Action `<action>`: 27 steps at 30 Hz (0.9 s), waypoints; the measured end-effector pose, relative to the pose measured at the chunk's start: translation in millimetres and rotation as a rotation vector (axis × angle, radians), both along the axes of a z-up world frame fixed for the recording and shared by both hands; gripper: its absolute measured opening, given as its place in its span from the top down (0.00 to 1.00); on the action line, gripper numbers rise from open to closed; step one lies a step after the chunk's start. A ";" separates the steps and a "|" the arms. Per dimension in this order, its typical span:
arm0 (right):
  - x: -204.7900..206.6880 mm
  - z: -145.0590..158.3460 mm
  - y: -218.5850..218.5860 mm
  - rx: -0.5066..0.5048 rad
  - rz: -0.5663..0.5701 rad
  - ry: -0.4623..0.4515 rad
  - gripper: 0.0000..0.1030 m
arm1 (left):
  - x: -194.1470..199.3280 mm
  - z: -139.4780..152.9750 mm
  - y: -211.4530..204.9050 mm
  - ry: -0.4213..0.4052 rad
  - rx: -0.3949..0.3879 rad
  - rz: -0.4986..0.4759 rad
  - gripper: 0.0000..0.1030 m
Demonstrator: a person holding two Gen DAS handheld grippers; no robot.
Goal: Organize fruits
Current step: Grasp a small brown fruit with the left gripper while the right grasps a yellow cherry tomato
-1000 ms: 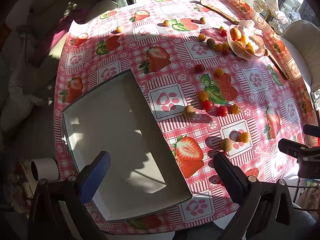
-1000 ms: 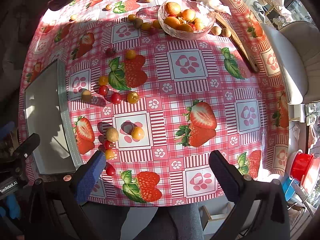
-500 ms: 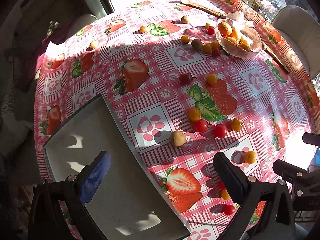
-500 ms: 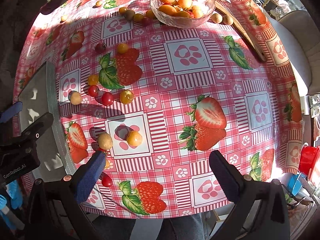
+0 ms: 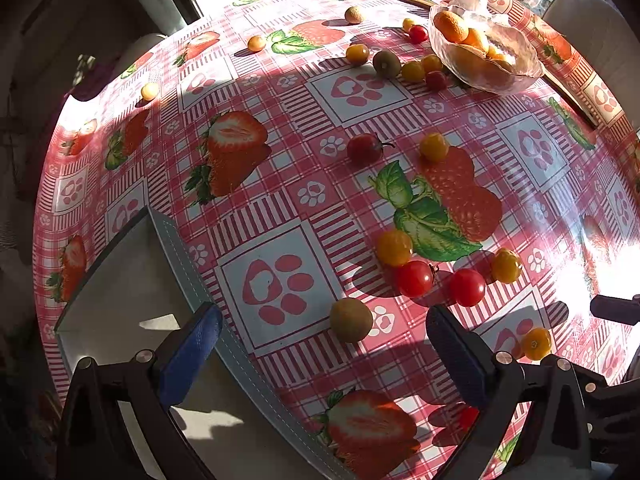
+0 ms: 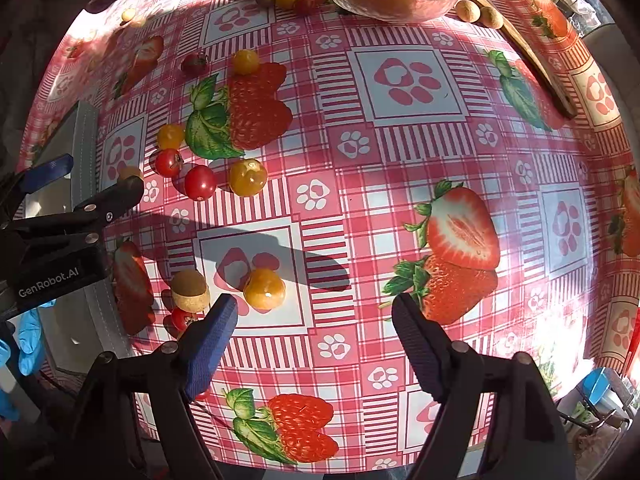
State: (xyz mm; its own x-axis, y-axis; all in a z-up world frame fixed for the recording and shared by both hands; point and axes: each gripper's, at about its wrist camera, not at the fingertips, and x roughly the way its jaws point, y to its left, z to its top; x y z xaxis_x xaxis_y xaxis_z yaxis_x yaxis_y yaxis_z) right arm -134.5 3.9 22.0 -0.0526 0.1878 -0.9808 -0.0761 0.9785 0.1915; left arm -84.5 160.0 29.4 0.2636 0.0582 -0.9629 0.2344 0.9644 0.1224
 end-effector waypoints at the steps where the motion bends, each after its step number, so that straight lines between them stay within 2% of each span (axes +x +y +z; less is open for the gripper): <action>1: -0.8 -2.4 1.7 0.006 0.007 0.003 0.26 | 0.9 -1.9 -0.6 0.001 0.003 -0.004 0.06; 2: -1.2 -5.0 4.9 0.008 0.014 0.003 0.29 | 2.1 -4.7 -0.8 0.012 0.003 -0.008 0.15; 8: -1.8 -13.4 24.7 -0.009 0.053 -0.013 0.33 | 5.5 -16.2 4.9 0.046 -0.004 0.020 0.16; 11: -3.4 -15.3 41.6 -0.036 0.082 -0.032 0.36 | 7.8 -23.3 6.0 0.073 0.001 0.018 0.32; 14: -2.1 -14.2 50.2 -0.052 0.094 -0.045 0.51 | 7.1 -23.5 8.4 0.064 -0.010 0.033 0.33; 16: 3.9 -12.1 58.6 -0.020 0.091 -0.041 0.65 | 6.4 -22.8 9.3 0.070 -0.042 0.036 0.45; 17: 5.0 -12.1 60.9 -0.014 0.089 -0.036 0.77 | 5.1 -22.3 9.0 0.074 -0.061 0.032 0.55; 18: 7.8 -11.5 62.3 -0.017 0.087 -0.036 0.76 | 3.6 -22.4 7.2 0.078 -0.080 0.023 0.67; 20: 11.1 -8.9 66.4 -0.007 0.070 -0.029 0.76 | 1.7 -22.3 4.8 0.082 -0.088 0.012 0.75; 27: 11.3 3.5 54.1 0.043 -0.004 -0.023 0.76 | -8.2 -7.0 27.1 0.083 -0.203 0.092 0.75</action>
State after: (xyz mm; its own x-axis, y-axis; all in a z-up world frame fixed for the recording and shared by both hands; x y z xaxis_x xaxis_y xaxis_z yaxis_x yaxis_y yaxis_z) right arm -123.3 57.9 25.5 -0.0295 0.2296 -0.9728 -0.0772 0.9698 0.2313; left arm -92.7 187.1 22.4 0.1855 -0.1184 -0.9755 0.1458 0.9850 -0.0919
